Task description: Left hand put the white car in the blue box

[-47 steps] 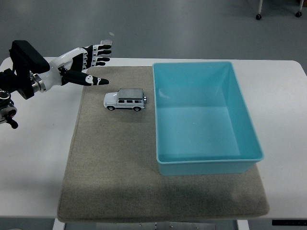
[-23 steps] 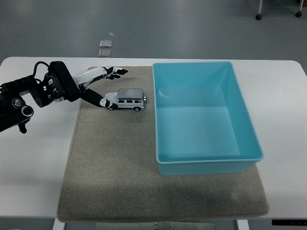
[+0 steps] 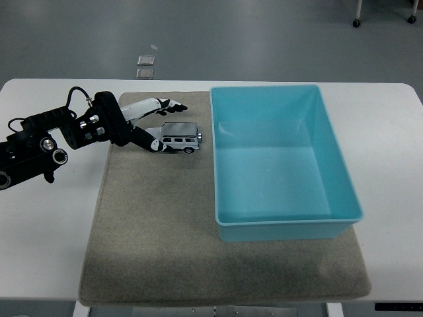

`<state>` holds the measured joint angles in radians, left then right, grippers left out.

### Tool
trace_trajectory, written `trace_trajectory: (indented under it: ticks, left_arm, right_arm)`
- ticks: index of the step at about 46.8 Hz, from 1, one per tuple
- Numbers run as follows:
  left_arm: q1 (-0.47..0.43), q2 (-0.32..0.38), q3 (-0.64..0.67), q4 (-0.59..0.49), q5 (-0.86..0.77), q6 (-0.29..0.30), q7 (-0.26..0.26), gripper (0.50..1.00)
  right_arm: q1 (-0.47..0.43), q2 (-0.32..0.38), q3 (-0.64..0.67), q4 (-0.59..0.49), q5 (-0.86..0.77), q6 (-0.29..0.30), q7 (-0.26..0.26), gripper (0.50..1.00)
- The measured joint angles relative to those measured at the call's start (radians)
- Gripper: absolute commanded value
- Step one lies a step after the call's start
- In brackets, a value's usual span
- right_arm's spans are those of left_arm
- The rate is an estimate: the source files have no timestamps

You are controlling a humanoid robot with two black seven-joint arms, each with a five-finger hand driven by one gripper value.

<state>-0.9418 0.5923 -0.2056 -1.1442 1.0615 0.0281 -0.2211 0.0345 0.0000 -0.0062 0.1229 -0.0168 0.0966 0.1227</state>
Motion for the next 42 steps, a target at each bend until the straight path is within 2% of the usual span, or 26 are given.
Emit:
trace_trajectory:
  ticks: [7,21,42]
  left_arm:
    - [-0.011,-0.019,0.002,0.023,0.001,0.013,0.002,0.864]
    - [-0.011,-0.046,0.003,0.075,0.059,0.014,0.003,0.866]
    - [-0.010,-0.061,0.028,0.077,0.087,0.014,0.002,0.868]
  right_arm:
    - [0.000,0.000,0.000,0.000,0.000,0.000,0.000,0.936]
    - [0.000,0.000,0.000,0.000,0.000,0.000,0.000,0.936]
    - [0.000,0.000,0.000,0.000,0.000,0.000,0.000,0.936]
